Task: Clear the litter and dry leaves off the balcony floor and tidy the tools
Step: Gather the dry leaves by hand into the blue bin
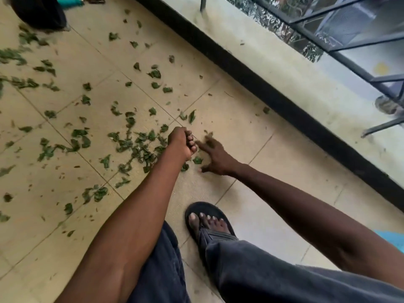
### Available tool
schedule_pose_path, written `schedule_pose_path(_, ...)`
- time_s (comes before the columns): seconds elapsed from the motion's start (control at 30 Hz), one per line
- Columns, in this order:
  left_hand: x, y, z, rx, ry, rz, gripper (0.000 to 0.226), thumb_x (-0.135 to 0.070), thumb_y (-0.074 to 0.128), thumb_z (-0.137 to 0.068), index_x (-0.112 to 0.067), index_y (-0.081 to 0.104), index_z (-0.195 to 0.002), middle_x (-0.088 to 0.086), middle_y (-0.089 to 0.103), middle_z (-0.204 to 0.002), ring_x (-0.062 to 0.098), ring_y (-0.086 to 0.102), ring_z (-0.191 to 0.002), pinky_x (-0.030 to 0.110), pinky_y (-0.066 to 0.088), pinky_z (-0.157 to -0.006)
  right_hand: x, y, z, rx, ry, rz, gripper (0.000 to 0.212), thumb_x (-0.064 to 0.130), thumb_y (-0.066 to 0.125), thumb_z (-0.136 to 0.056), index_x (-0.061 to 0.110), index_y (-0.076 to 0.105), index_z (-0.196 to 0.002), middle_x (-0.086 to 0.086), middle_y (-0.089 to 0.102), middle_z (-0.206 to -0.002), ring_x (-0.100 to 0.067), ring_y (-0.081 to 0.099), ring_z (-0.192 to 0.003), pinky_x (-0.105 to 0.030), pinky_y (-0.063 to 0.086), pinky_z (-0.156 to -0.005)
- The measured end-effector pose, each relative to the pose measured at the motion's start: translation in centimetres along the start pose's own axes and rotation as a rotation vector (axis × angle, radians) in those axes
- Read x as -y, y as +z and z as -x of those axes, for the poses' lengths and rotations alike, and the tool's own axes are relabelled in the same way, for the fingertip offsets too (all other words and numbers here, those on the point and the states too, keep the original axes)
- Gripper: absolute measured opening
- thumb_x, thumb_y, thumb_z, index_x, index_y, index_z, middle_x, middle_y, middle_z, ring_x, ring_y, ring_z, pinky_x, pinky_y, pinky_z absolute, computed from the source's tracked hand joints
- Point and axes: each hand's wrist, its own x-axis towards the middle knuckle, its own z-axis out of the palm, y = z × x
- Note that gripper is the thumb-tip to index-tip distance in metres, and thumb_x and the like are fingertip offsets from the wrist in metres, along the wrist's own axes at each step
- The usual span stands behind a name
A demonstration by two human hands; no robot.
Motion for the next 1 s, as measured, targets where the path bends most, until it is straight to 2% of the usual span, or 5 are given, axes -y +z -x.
schedule_pose_path(0.23,0.4,-1.5,0.0,-0.084,0.030,-0.037,0.032,-0.023,0.036,-0.101,-0.015,0.046,-0.071,0.000,0.038,-0.060,0.015,0.030,-0.050,0.023,0.024,-0.051,-1.2,3.2,2.6,-0.163,-0.444,0.423,0.050,0.012,0.023,-0.096,-0.007,0.050,-0.133,-0.026,0.044,-0.143,-0.040,0.042,-0.131,-0.046,0.057,-0.084)
schedule_pose_path(0.53,2.4,-0.6,1.1,0.019,-0.033,-0.260,0.035,-0.033,0.041,-0.103,-0.006,0.057,-0.087,0.009,0.051,-0.071,0.020,0.049,-0.061,0.030,0.046,-0.060,-0.1,-3.4,2.7,-0.504,0.220,-0.753,0.022,0.000,0.068,-0.084,0.002,0.072,-0.105,-0.009,0.073,-0.103,-0.013,0.069,-0.089,-0.022,0.057,-0.080)
schedule_pose_path(0.73,2.7,2.1,1.5,0.127,-0.056,-0.142,0.041,-0.031,0.032,-0.106,-0.004,0.060,-0.092,0.010,0.064,-0.065,0.019,0.062,-0.056,0.024,0.050,-0.051,5.2,-3.9,2.6,-0.417,0.052,-0.447,0.009,0.005,0.068,-0.077,0.012,0.073,-0.076,0.001,0.067,-0.073,-0.012,0.060,-0.065,-0.025,0.042,-0.060)
schedule_pose_path(0.83,2.4,2.4,-0.1,0.063,-0.036,-0.071,0.036,-0.030,0.034,-0.106,-0.013,0.051,-0.079,0.001,0.050,-0.049,0.013,0.044,-0.038,0.018,0.032,-0.037,2.8,-7.4,2.2,-0.158,0.060,-0.646,0.012,0.018,0.066,-0.090,0.016,0.076,-0.096,0.003,0.075,-0.098,-0.003,0.068,-0.084,-0.012,0.051,-0.069)
schedule_pose_path(1.0,1.1,2.8,-1.7,0.141,-0.014,0.088,0.040,-0.033,0.037,-0.106,-0.016,0.047,-0.071,-0.005,0.035,-0.046,0.009,0.026,-0.032,0.015,0.016,-0.031,-7.8,-11.4,-0.4,-0.589,0.475,-0.440,0.036,0.019,0.054,-0.097,0.008,0.057,-0.131,-0.008,0.056,-0.138,-0.021,0.055,-0.122,-0.029,0.042,-0.099)
